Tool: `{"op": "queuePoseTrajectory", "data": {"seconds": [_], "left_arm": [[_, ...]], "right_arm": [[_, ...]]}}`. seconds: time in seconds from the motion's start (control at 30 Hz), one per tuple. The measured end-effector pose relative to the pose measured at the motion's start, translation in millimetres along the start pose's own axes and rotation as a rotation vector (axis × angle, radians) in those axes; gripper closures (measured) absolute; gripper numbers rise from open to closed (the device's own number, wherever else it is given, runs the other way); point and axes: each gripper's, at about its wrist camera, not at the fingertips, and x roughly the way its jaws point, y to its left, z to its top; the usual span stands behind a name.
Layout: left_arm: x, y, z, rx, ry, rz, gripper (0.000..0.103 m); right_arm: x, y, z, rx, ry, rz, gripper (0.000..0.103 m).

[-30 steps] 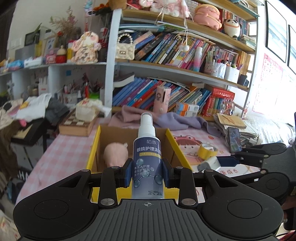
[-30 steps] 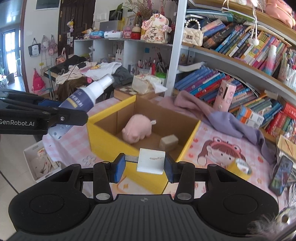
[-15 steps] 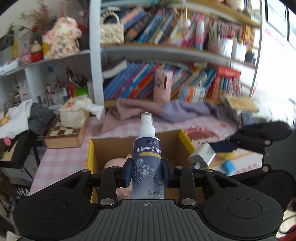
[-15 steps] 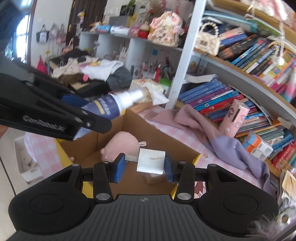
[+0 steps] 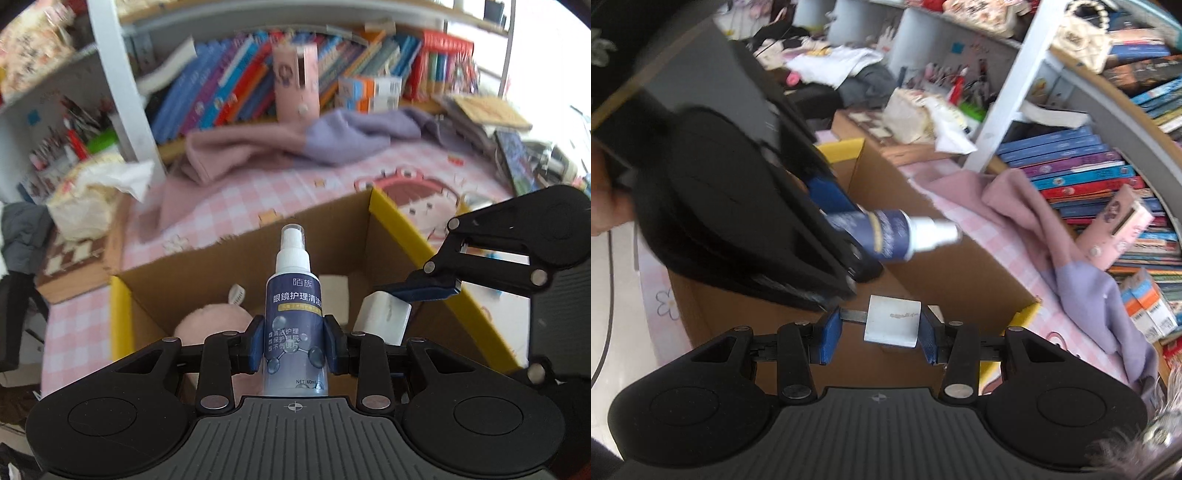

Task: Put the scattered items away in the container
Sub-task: 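Lower the bottle into the box and open the left tool while the right tool releases the plug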

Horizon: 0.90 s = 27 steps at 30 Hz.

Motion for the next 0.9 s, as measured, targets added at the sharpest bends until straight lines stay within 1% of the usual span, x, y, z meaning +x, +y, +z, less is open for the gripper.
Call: {"op": "queuePoseTrajectory", "data": {"seconds": [0.13, 0.23, 0.37, 0.6, 0.67, 0.9], "left_arm": [[23, 3, 5, 0.009, 0.069, -0.012, 0.072], [36, 5, 3, 0.009, 0.120, -0.022, 0.072], [48, 4, 2, 0.023, 0.162, -0.016, 0.072], [60, 5, 1, 0.035, 0.209, -0.006, 0.072], [61, 4, 1, 0.038, 0.212, -0.005, 0.072], [61, 2, 2, 0.057, 0.218, -0.009, 0.072]], "right_arm": [[13, 1, 2, -0.047, 0.035, 0.037, 0.061], [23, 4, 2, -0.082, 0.066, 0.081, 0.061], [36, 9, 0, -0.126, 0.107, 0.118, 0.061], [53, 9, 0, -0.140, 0.174, 0.146, 0.061], [55, 9, 0, -0.137, 0.186, 0.158, 0.061], [58, 10, 0, -0.131, 0.208, 0.159, 0.061]]}}
